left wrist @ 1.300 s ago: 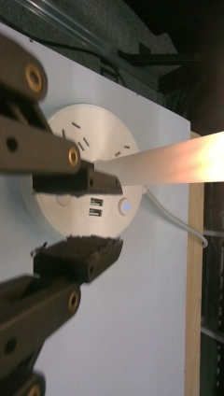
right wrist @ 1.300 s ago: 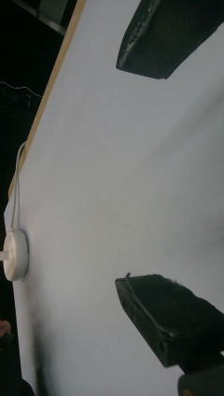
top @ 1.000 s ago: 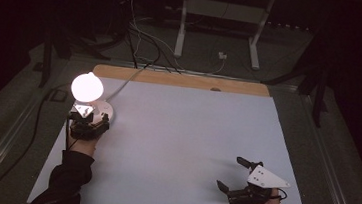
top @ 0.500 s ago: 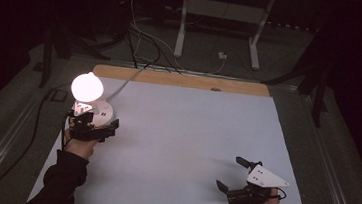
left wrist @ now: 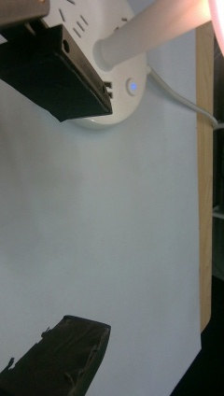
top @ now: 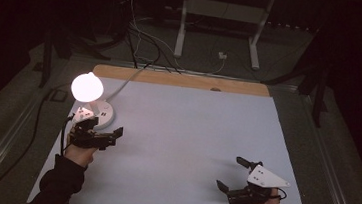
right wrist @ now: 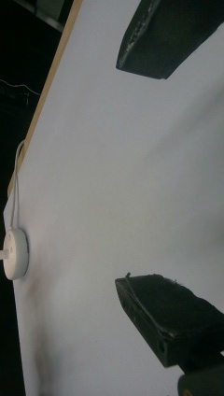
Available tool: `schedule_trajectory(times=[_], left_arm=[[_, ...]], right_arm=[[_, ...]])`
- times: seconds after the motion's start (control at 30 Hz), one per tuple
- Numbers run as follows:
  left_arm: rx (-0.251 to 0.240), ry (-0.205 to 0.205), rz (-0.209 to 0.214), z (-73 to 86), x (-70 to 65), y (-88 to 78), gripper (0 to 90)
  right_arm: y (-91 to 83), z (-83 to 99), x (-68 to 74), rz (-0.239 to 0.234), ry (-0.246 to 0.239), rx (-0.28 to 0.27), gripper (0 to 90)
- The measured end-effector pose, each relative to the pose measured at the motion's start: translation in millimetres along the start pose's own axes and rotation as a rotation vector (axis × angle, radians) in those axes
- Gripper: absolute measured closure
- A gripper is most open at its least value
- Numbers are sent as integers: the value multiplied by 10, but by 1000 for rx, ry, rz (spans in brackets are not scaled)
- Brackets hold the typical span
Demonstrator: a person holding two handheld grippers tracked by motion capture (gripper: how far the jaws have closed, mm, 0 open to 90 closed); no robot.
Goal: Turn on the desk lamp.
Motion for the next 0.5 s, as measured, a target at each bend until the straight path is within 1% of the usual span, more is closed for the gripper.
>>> schedule_trajectory(times=[0.03, 0.1, 0.13, 0.2, 0.27, 0.3, 0.33, 0.4, 0.5], left_arm=[[-1, 2, 5, 18, -7, -11, 4], [2, 18, 19, 57, -22, -30, 4], [5, 27, 18, 79, -25, -39, 4], [7, 38, 32, 125, -39, -56, 4], [14, 50, 36, 167, -45, -71, 4], [9, 52, 43, 183, -52, -80, 4], [12, 58, 40, 202, -47, -89, 4], [12, 59, 54, 241, -50, -106, 4], [27, 74, 57, 312, -50, -124, 4]], right_arm=[[0, 2, 3, -1, -1, 2, 0], [1, 2, 6, -1, -4, 1, 0], [2, 1, 4, 0, -4, 2, 0], [3, 2, 5, -1, -1, 2, 0], [4, 4, 9, 0, -5, 4, 0], [5, 5, 9, 0, -5, 5, 0], [8, 5, 7, -1, -4, 5, 0], [11, 7, 10, -2, -2, 6, 0], [13, 8, 14, -2, -5, 8, 0]])
Point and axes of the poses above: each handheld gripper's, and its own axes: y roughly forward along the jaws, z roughly out of its underside, x roughly to its left, the point moved 7 cm from there along y, roughly forward along the jaws, and after that the axes turned 1 degree about y, right-handed, at the moved point
